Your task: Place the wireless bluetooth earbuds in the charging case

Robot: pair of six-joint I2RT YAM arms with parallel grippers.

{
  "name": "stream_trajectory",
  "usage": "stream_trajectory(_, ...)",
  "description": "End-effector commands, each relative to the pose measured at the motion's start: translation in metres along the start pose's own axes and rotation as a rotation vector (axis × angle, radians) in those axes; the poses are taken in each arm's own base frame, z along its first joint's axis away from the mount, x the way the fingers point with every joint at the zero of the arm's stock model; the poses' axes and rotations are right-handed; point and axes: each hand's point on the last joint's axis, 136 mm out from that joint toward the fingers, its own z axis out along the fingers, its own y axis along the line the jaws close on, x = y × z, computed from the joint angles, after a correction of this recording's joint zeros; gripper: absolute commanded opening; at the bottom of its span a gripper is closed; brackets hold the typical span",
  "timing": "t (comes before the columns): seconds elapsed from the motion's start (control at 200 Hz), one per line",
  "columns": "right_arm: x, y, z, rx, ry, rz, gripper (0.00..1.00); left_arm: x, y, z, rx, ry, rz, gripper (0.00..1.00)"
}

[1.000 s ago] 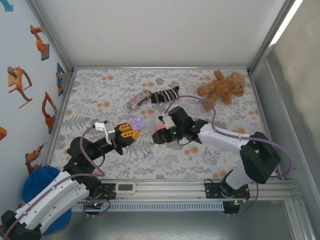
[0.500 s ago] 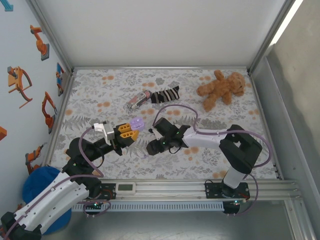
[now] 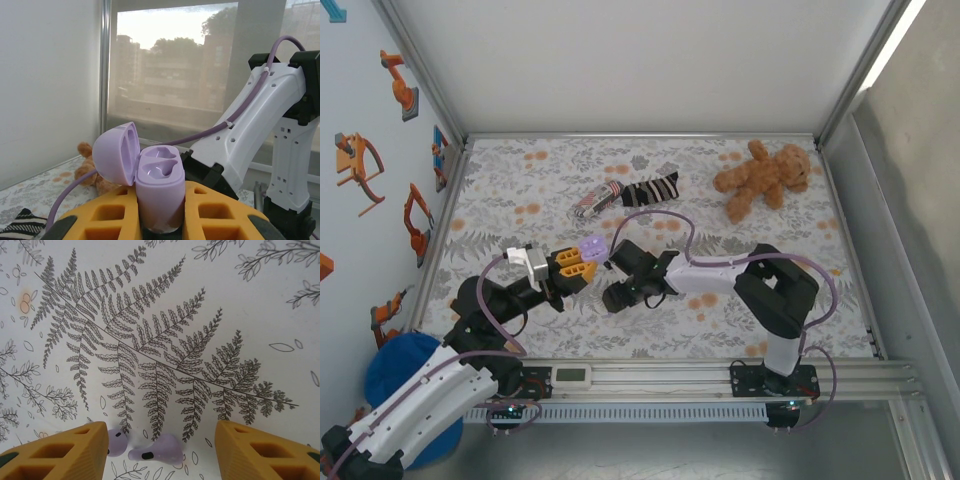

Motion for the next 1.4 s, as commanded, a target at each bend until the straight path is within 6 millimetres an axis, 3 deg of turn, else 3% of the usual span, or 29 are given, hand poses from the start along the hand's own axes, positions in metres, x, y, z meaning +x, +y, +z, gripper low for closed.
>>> stream_trajectory(0.0, 0.002, -0.006, 0.001, 0.061, 0.016, -0.027, 0.57, -0.009, -0.002, -0.002, -0.002, -0.026, 0.032, 0.0)
stream_trajectory(1.397, 0.019, -0.013, -0.004, 0.179, 0.078, -0.093, 0.47, -0.006, 0.0, -0.003, -0.012, -0.023, 0.025, 0.0)
